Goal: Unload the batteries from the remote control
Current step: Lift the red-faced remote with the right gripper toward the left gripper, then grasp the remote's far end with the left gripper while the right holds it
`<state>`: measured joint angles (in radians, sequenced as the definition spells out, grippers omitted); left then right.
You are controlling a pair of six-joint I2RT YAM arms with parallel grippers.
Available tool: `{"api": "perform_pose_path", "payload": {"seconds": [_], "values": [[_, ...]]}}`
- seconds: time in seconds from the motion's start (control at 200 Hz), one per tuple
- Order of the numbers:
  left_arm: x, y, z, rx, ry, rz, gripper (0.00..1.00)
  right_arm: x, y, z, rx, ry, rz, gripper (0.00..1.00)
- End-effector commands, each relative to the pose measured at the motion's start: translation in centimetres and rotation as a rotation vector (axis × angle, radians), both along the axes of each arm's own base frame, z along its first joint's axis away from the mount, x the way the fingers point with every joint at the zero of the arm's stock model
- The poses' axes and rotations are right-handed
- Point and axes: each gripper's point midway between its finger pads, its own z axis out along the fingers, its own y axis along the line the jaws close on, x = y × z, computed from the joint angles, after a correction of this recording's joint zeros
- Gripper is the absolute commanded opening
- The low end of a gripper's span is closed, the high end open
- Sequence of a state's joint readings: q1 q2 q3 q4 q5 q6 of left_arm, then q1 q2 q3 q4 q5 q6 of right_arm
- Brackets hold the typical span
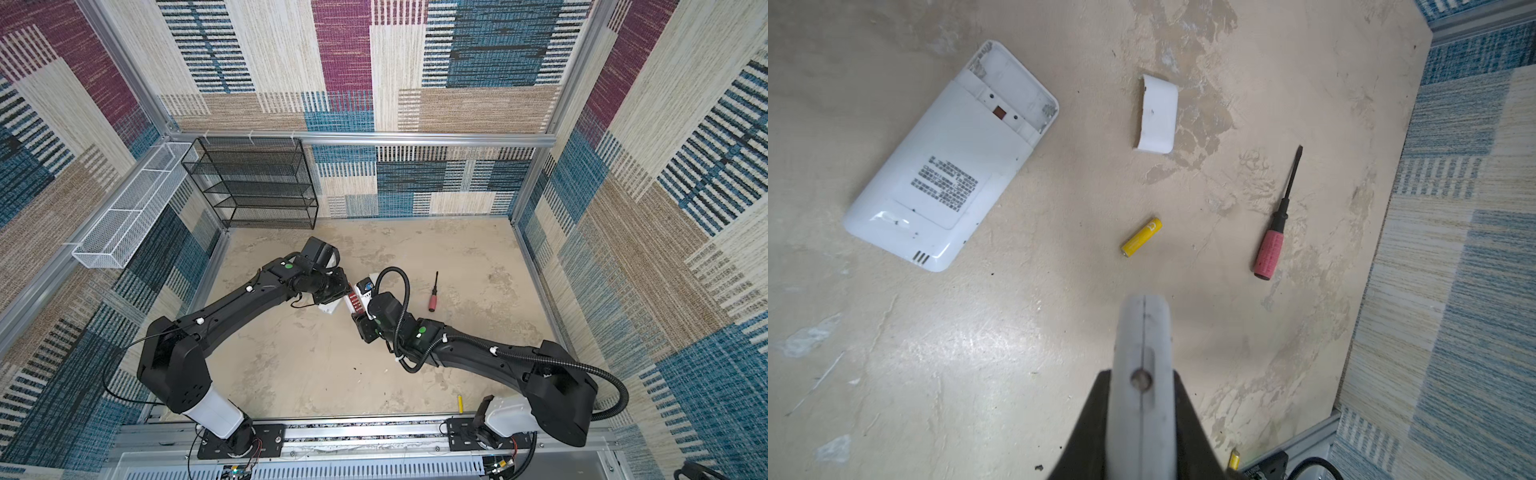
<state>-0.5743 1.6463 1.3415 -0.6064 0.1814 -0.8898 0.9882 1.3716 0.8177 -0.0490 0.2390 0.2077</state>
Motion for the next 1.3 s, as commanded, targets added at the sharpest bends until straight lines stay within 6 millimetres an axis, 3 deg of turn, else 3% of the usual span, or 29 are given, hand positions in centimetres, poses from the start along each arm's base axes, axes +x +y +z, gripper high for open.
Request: {"api": "perform_pose_path", "payload": {"seconds": [0.0,0.1,0.225,0.571,1.007,1.182,1.292], "values": [[0.2,0.4,0.1,0.013,0.012,0.041,0.00,0.7,0.0,0.4,-0.067,-0.105,-0.067,0.55],[0.2,0.5,0.3,0.018,0.012,0.042,0.00,0.8,0.7,-0.4,-0.118,-0.132,-0.091,0.54],[0.0,0.6,0.5,0.021,0.013,0.045,0.00,1.6,0.7,-1.2,-0.176,-0.175,-0.159,0.44],[-0.2,0.5,0.5,0.015,0.026,0.041,0.00,2.2,1.3,-1.6,-0.198,-0.232,-0.196,0.32],[-0.3,0.1,0.4,-0.005,0.035,0.024,0.00,2.4,1.9,-1.5,-0.212,-0.268,-0.168,0.00],[-0.4,0.0,0.1,-0.006,0.041,0.012,0.00,2.1,1.8,-1.3,-0.204,-0.274,-0.145,0.00],[-0.3,0.1,0.1,-0.002,0.036,0.008,0.10,1.8,1.6,-1.3,-0.206,-0.268,-0.126,0.00]]}}
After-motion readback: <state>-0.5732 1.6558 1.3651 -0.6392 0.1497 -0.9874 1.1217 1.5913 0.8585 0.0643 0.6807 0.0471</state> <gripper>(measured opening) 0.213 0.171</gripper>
